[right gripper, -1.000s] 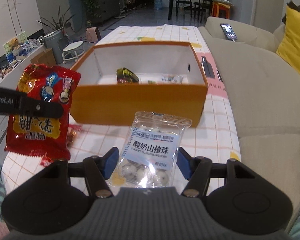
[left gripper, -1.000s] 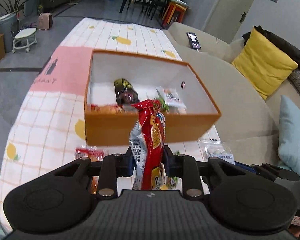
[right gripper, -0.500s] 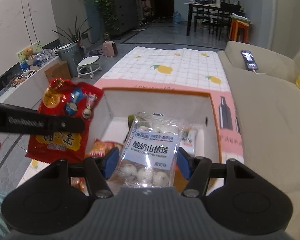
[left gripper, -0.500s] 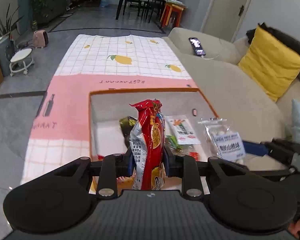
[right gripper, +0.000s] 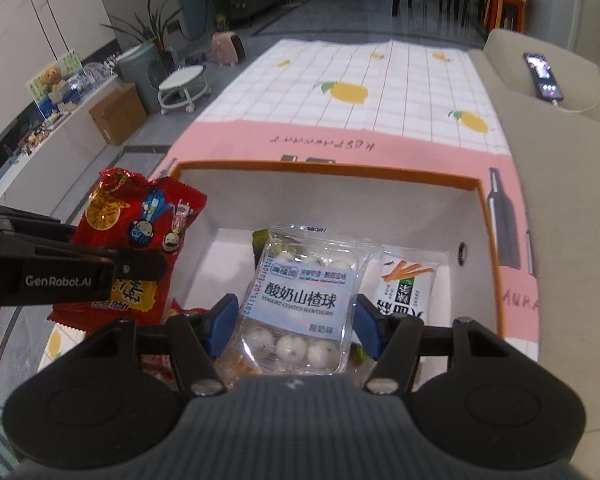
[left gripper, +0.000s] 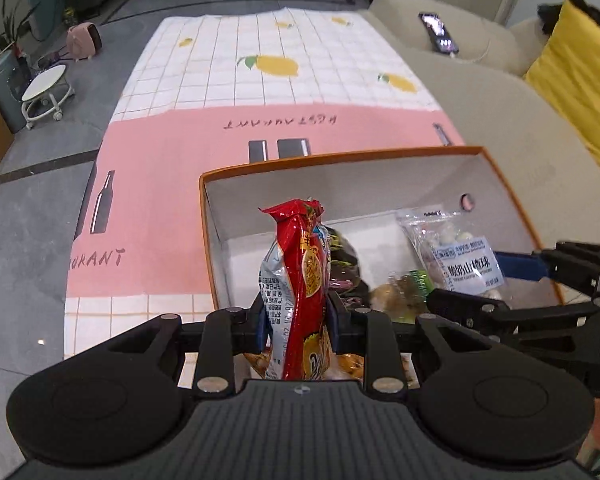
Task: Organize snacks
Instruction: 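Lower both bags into the box and open both tools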
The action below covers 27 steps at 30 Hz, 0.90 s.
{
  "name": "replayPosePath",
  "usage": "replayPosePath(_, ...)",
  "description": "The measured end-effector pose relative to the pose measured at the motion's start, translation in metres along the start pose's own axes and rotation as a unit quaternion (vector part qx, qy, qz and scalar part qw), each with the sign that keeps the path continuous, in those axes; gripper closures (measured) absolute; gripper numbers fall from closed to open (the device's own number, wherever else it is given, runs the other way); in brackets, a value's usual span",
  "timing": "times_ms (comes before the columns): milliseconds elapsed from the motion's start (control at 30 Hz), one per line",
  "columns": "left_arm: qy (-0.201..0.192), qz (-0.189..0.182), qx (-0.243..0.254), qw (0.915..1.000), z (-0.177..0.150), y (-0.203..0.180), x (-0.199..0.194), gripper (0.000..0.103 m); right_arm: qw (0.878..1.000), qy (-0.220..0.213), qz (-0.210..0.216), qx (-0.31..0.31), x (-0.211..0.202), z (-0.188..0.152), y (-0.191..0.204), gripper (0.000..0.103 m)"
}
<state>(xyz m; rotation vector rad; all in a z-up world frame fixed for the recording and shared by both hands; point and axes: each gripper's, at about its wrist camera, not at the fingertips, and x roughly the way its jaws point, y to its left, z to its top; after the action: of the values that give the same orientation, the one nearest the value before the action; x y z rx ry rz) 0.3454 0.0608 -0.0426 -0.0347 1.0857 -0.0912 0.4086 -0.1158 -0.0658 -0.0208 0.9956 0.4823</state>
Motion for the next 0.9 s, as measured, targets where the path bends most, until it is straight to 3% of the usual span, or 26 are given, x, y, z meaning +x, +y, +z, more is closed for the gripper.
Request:
replayPosePath(267,0.040,0.017,0.027,0.9987,0.018,0.000,0.033,0.072,0.998,0.043,0.032,0.032,0.047,0.019,-0.014,0.043)
replayPosePath(667,0.084,0.048,0.041,0.9945,0.031,-0.006,0.071,0.072,0.997,0.073,0.021,0.000,0.090,0.032,-0.013,0.043)
replayPosePath(900,0.089,0.068,0.050,0.9924,0.034,-0.013,0.082,0.072,0.996,0.081,0.002,-0.034,0.103,0.031,-0.012,0.043)
